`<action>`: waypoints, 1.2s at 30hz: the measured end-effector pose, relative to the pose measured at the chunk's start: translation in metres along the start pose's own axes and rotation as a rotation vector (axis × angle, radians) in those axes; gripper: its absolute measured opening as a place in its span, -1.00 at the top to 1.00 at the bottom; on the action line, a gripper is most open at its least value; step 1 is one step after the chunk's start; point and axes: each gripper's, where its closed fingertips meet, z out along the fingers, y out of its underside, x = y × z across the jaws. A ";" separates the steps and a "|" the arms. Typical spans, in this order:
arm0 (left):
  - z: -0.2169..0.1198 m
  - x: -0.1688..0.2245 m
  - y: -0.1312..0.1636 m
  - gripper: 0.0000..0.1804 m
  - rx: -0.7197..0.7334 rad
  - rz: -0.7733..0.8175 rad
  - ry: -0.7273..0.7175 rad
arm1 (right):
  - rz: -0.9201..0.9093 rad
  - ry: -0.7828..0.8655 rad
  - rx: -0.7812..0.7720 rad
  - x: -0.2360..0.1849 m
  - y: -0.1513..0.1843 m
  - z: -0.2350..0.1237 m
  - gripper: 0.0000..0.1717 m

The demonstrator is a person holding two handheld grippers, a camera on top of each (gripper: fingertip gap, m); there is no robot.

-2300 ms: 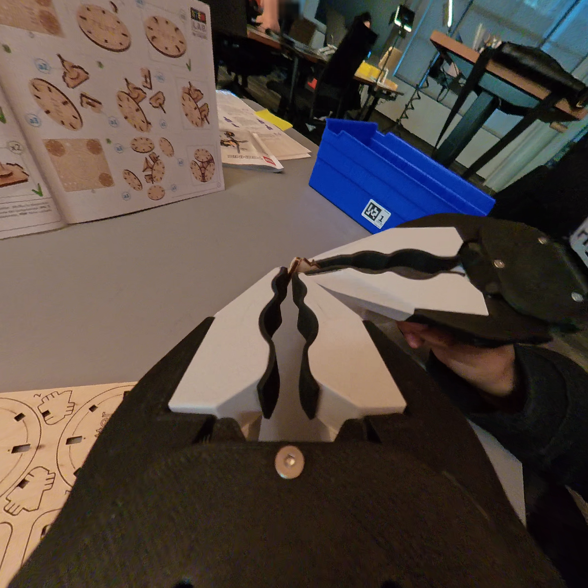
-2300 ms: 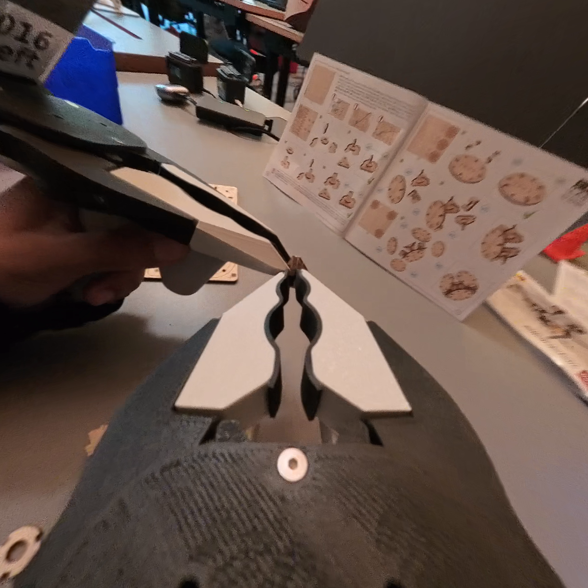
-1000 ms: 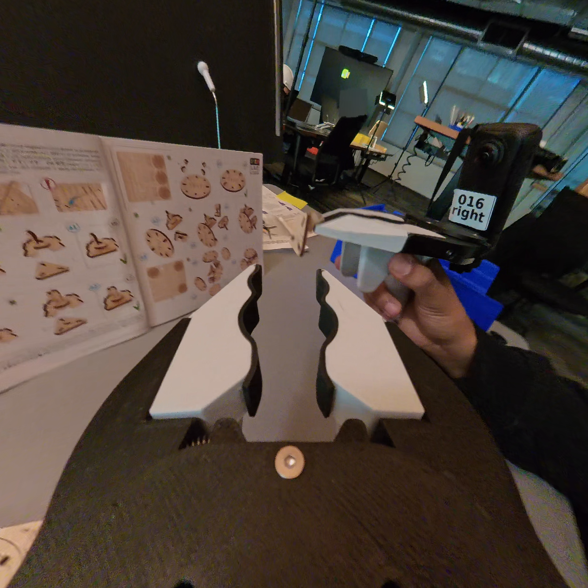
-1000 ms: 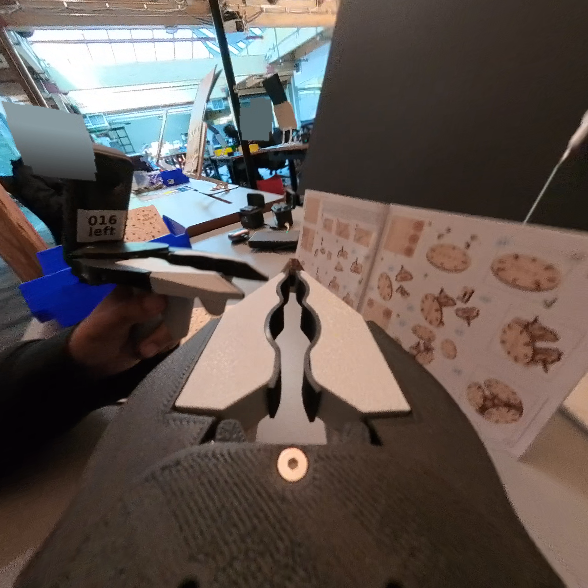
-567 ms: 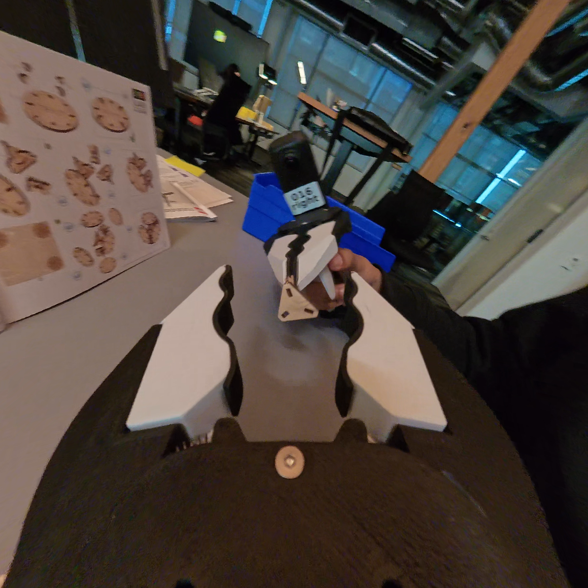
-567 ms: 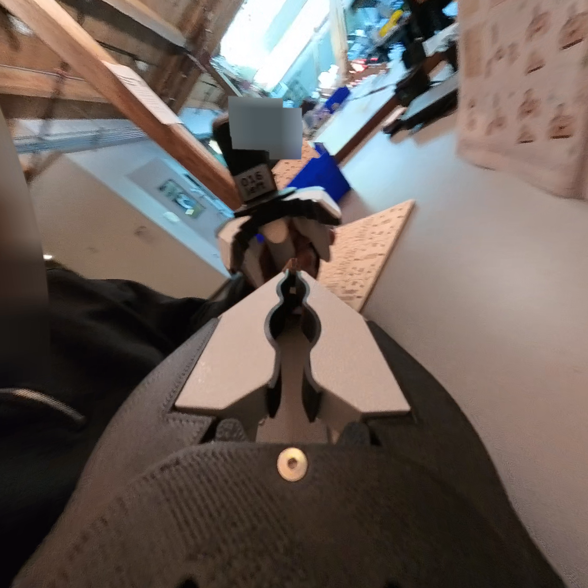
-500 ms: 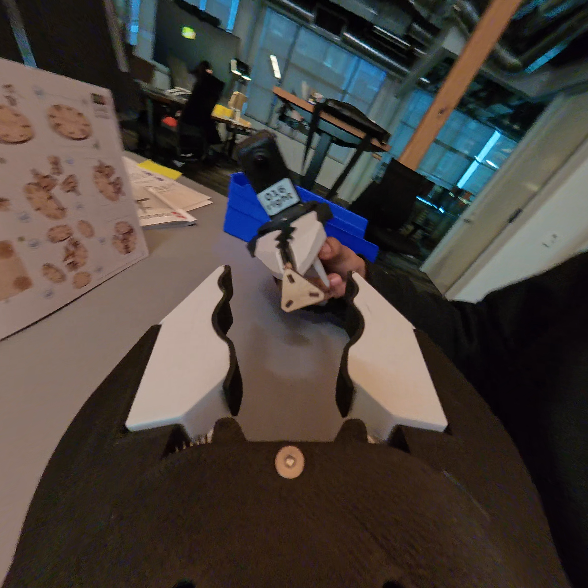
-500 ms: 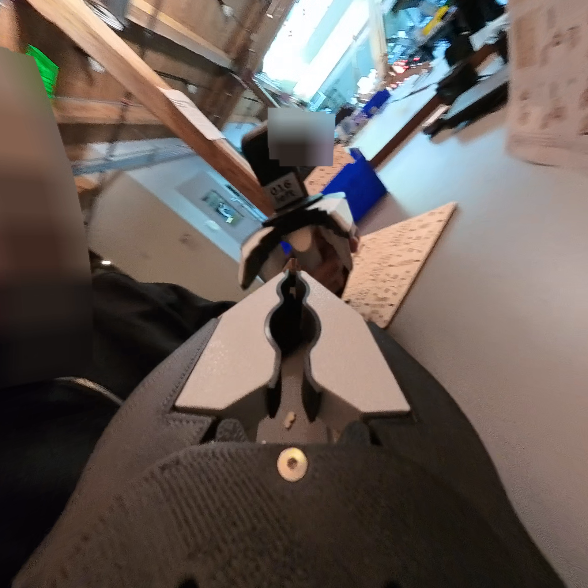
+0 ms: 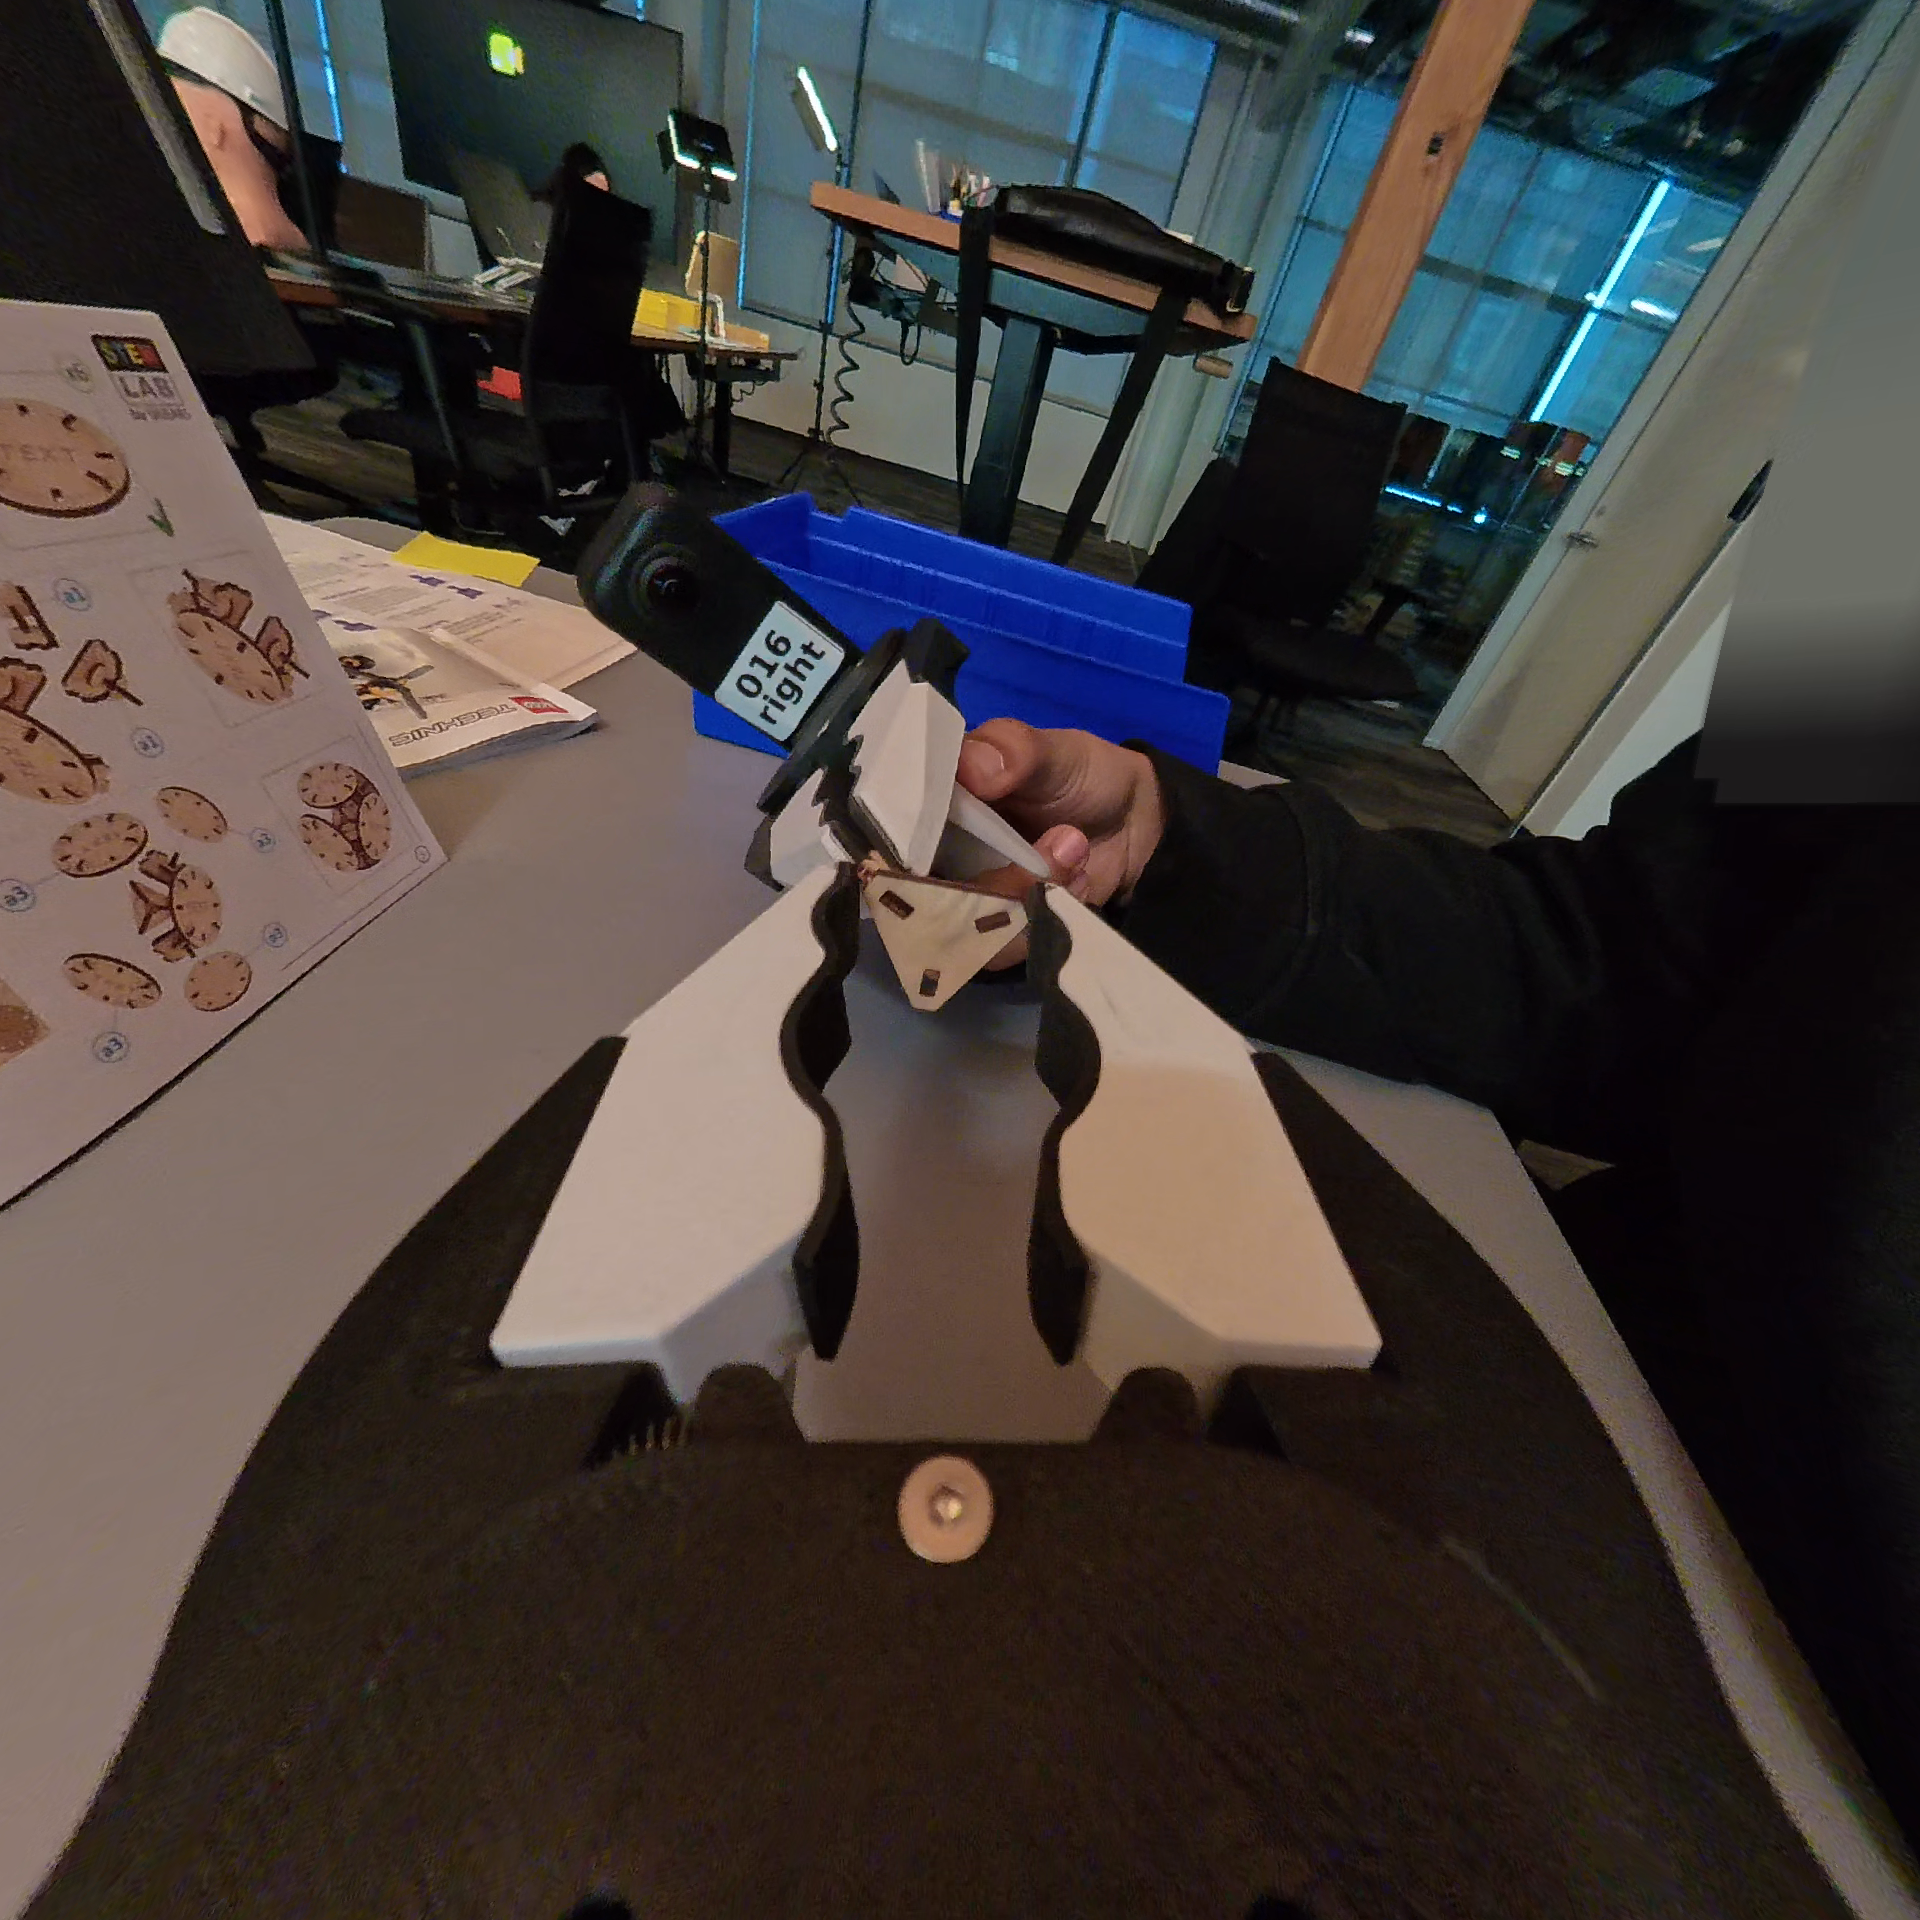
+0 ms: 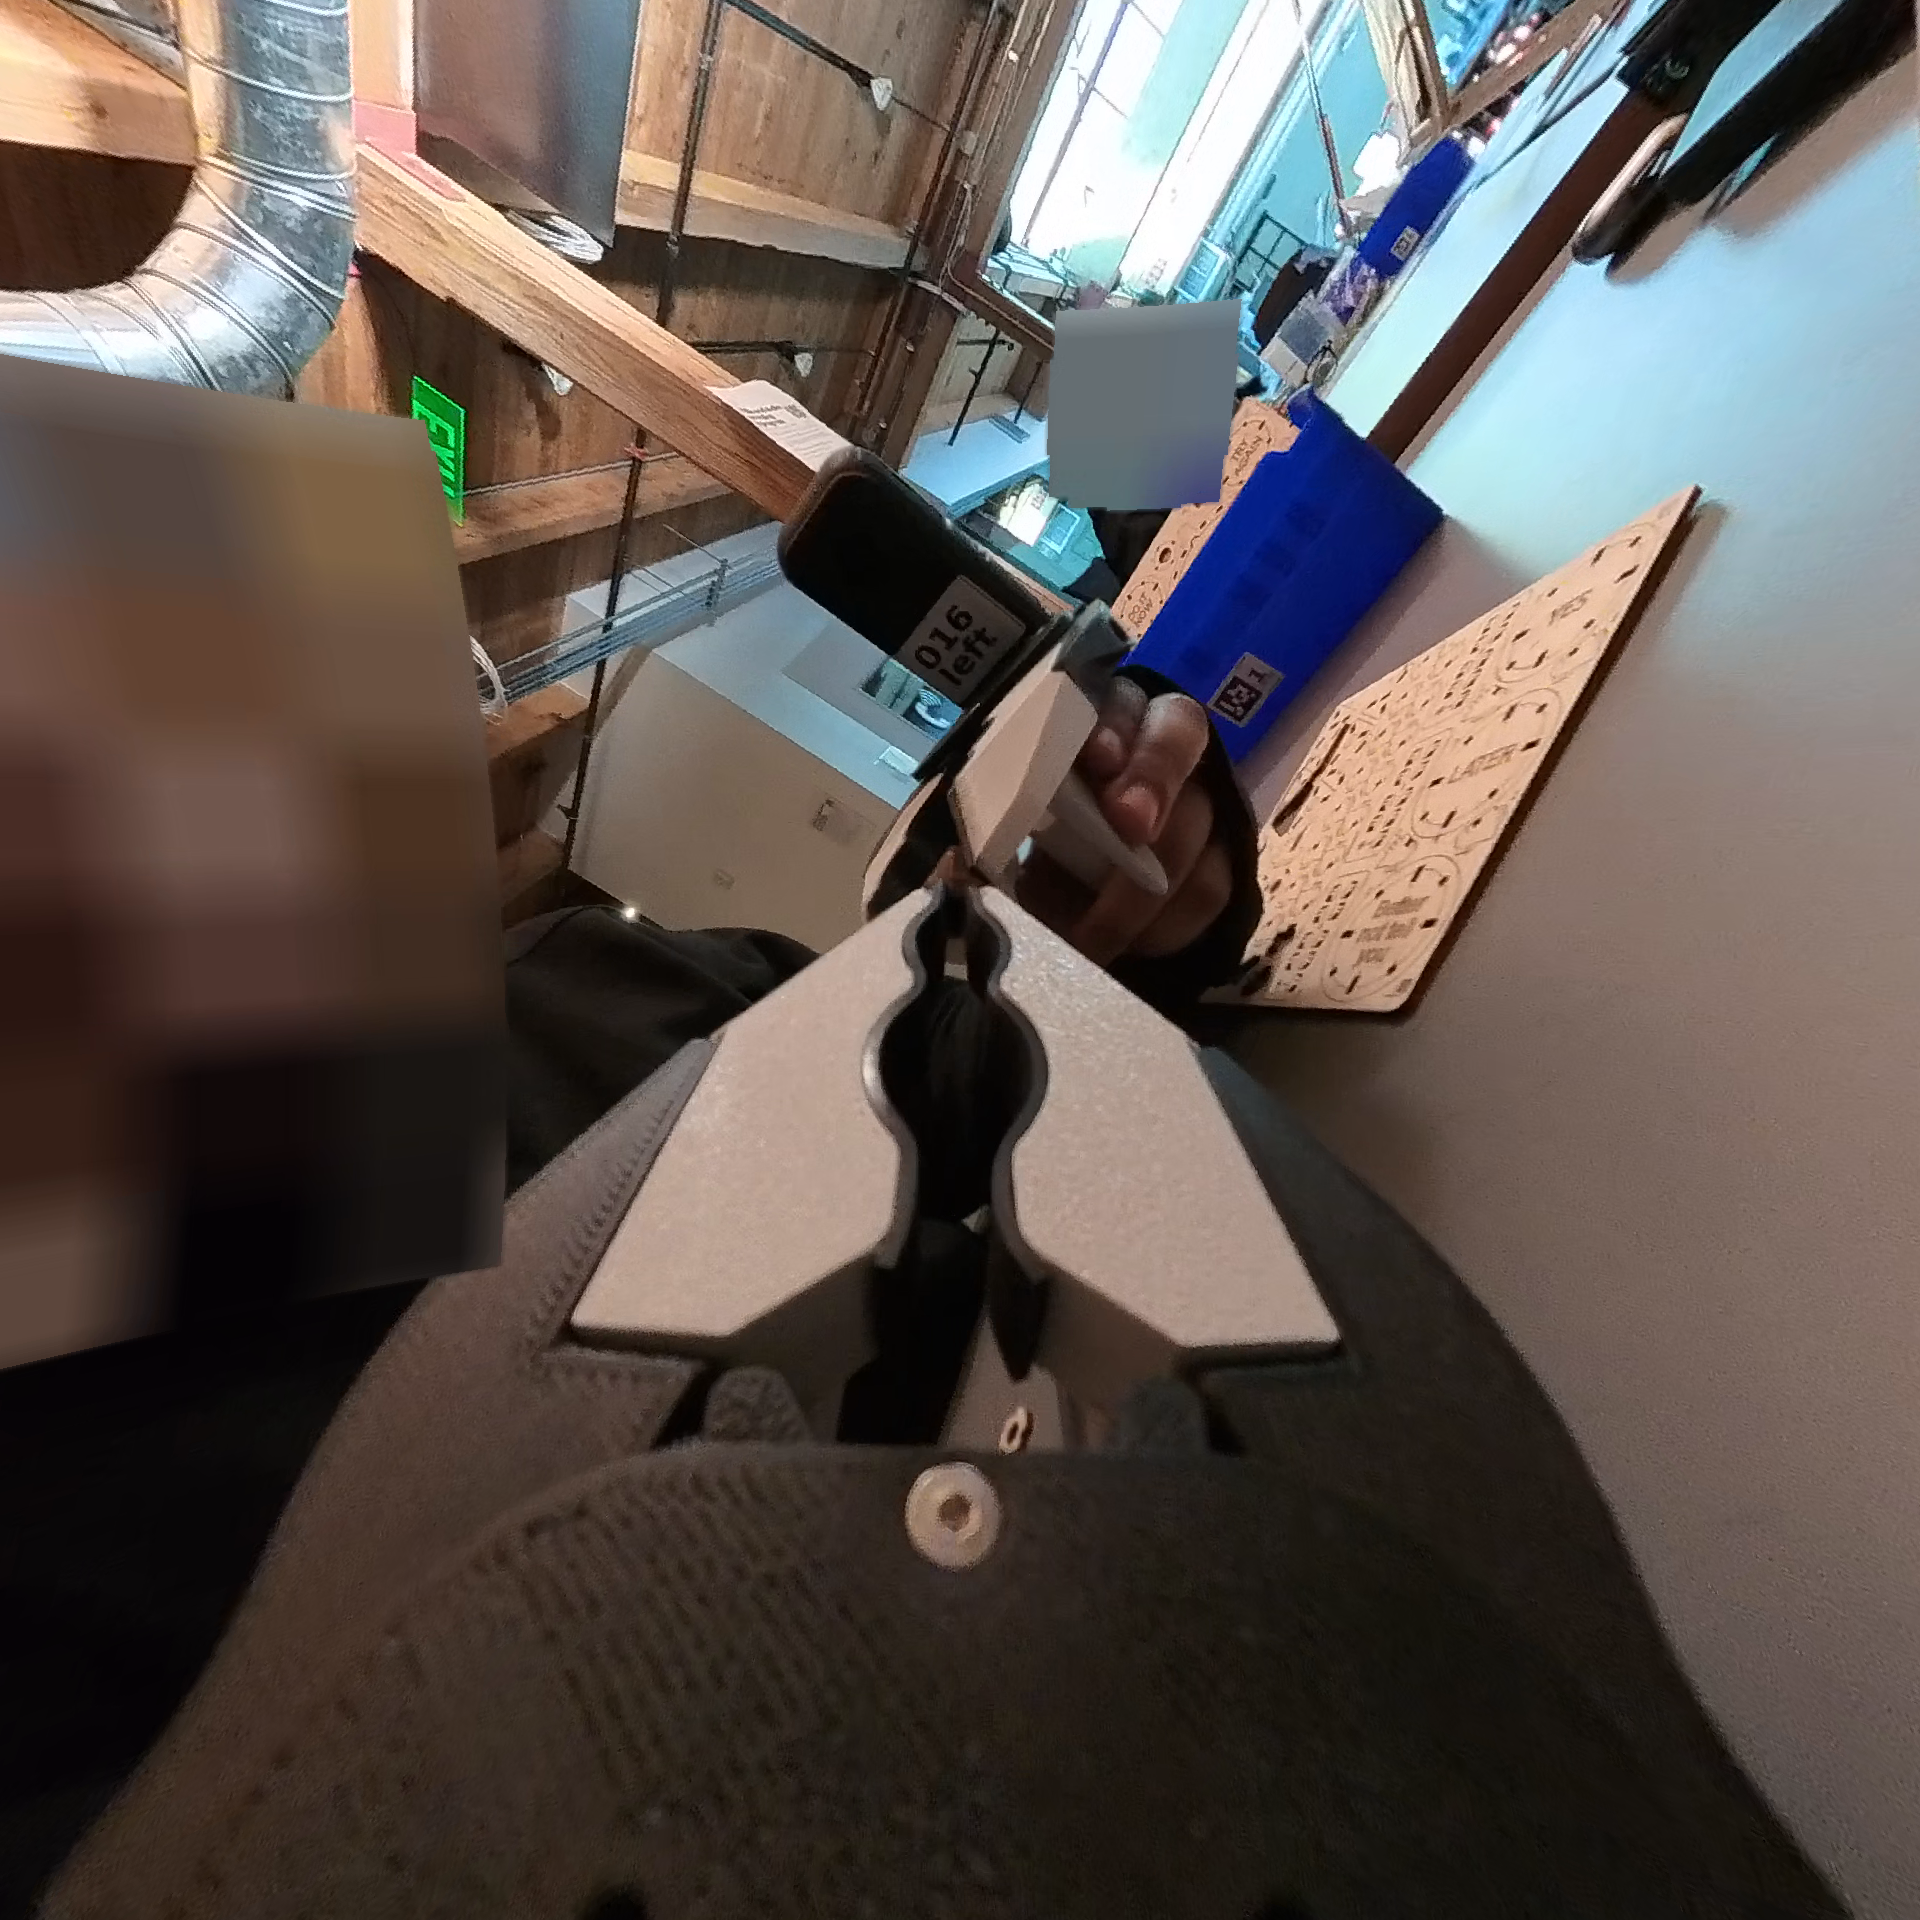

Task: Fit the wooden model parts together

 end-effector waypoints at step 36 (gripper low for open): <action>0.000 -0.029 0.008 0.67 -0.025 0.085 -0.212 | -0.011 0.088 0.114 0.024 -0.013 0.000 0.99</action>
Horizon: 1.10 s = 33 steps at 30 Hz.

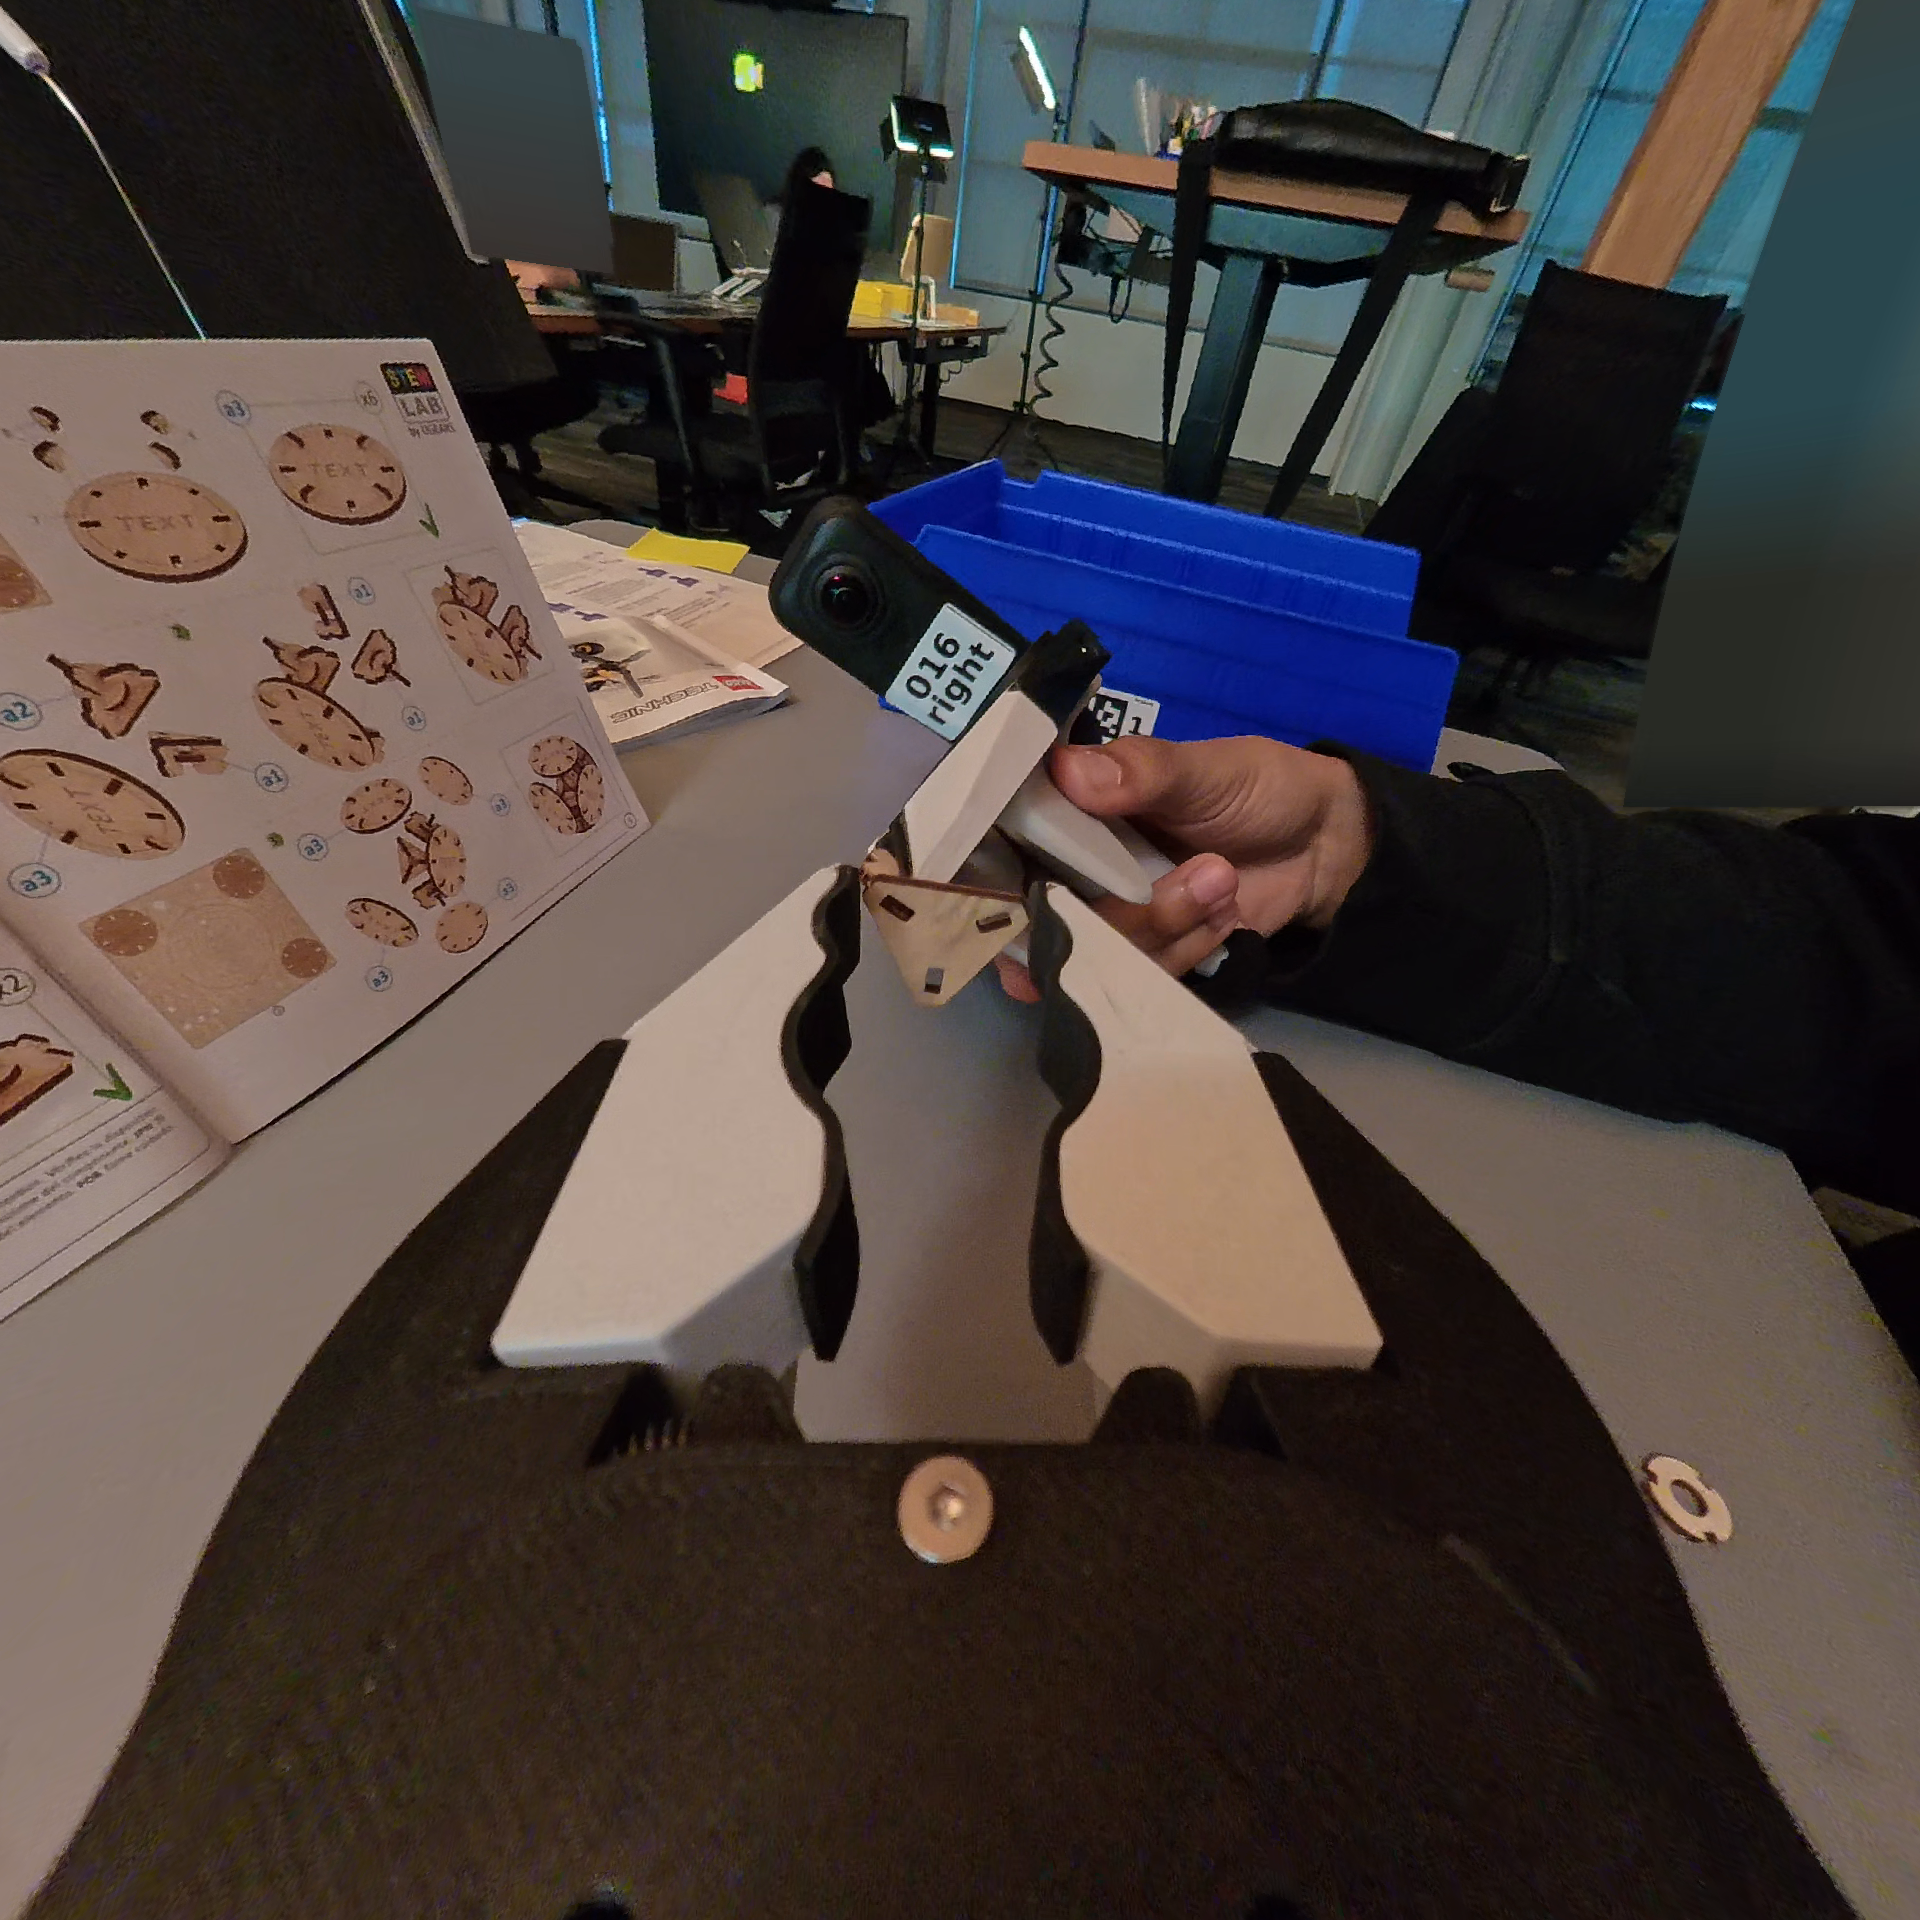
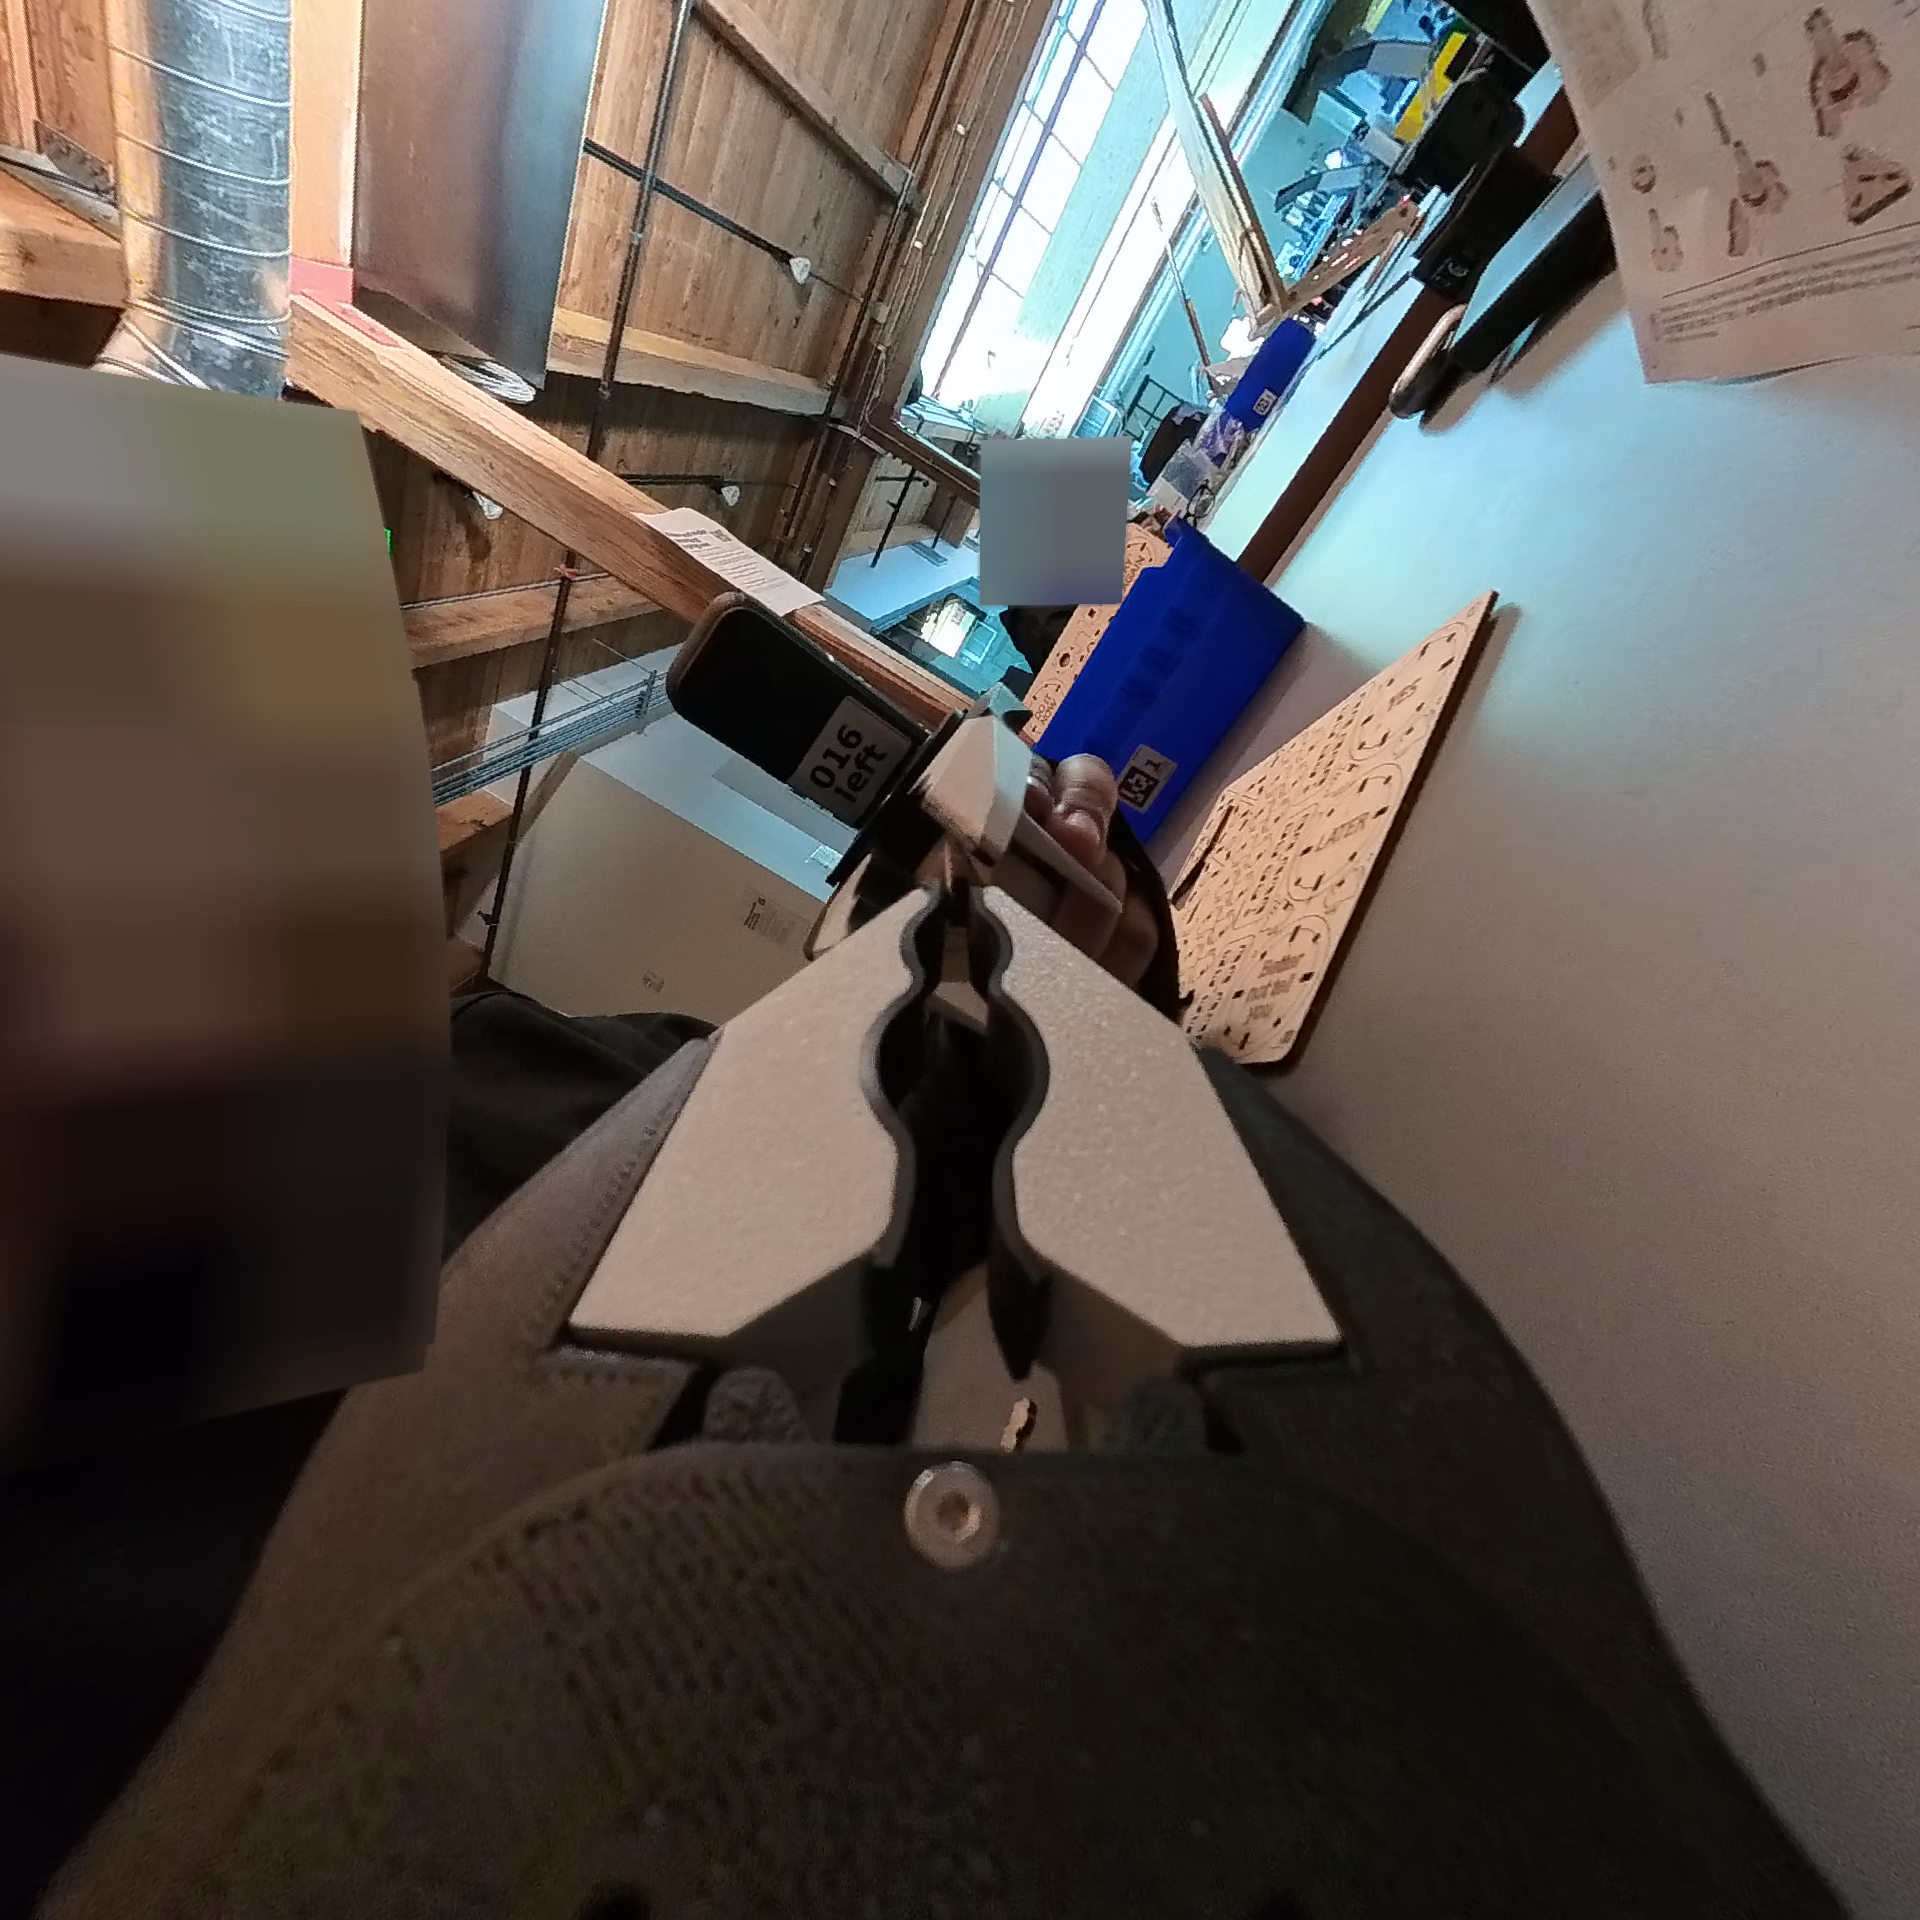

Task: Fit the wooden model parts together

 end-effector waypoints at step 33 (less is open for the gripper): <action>0.002 -0.003 0.004 0.66 -0.010 -0.022 -0.010 | -0.023 0.034 0.015 0.001 -0.003 -0.002 1.00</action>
